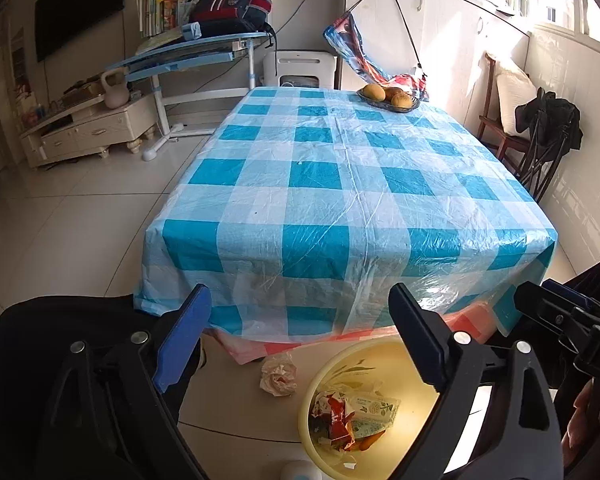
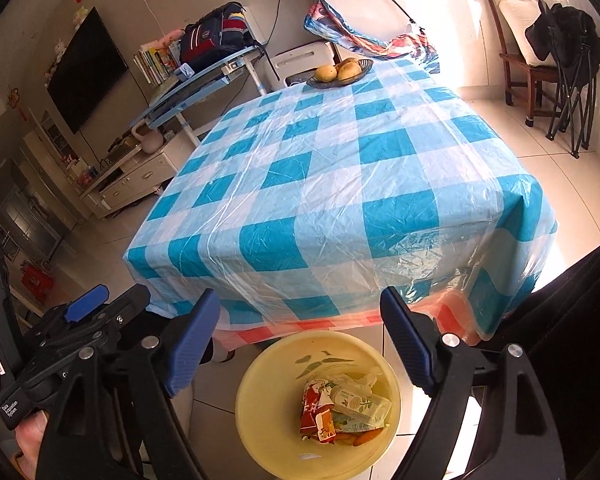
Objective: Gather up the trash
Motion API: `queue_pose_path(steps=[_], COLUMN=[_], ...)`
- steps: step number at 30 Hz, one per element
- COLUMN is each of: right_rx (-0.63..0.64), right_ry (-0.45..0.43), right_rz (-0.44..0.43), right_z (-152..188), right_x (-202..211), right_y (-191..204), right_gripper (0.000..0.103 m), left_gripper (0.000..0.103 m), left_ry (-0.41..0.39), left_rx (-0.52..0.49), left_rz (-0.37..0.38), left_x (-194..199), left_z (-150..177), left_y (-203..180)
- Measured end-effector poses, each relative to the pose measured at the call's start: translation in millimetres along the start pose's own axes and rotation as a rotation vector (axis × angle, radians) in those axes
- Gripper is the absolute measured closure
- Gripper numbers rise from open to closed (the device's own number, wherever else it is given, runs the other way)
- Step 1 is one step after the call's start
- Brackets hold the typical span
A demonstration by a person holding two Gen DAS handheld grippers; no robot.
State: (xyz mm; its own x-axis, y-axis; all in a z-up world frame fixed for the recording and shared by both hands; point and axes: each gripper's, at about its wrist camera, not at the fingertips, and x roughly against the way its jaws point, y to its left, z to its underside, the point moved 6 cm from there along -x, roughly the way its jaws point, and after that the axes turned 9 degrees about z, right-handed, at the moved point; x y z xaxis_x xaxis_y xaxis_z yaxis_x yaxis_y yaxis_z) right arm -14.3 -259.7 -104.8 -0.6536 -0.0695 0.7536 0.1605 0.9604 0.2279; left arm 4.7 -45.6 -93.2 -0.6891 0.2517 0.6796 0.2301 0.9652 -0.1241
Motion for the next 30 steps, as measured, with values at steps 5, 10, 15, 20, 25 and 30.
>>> queue_pose_path(steps=[5, 10, 15, 20, 25, 30], right_rx=[0.091, 0.157, 0.183, 0.187, 0.190, 0.221], right_ry=[-0.045, -0.073, -0.089, -0.096, -0.100, -0.120], right_rz=[0.011, 0.016, 0.017, 0.017, 0.021, 0.025], right_z=[-0.2, -0.2, -0.4, -0.7, -0.9, -1.7], right_x=[4.7, 6.8, 8.6, 9.7, 10.3, 13.6], right_y=[14.9, 26.4, 30.7, 32.5, 33.7, 40.5], right_gripper=[0.021, 0.021, 0.020, 0.019, 0.019, 0.018], left_gripper=[0.015, 0.015, 0.015, 0.015, 0.015, 0.015], left_ry=[-0.031, -0.047, -0.051, -0.062, -0.069, -0.082], left_rx=[0.050, 0.066, 0.056, 0.047, 0.047, 0.045], left_rz=[-0.019, -0.029, -0.035, -0.038, -0.040, -0.043], left_x=[4.5, 6.9, 7.0, 8.7, 10.6, 13.4], left_z=[-5.3, -5.3, -5.0, -5.8, -6.9, -9.3], left_y=[12.8, 15.6, 12.8, 9.8, 8.0, 7.3])
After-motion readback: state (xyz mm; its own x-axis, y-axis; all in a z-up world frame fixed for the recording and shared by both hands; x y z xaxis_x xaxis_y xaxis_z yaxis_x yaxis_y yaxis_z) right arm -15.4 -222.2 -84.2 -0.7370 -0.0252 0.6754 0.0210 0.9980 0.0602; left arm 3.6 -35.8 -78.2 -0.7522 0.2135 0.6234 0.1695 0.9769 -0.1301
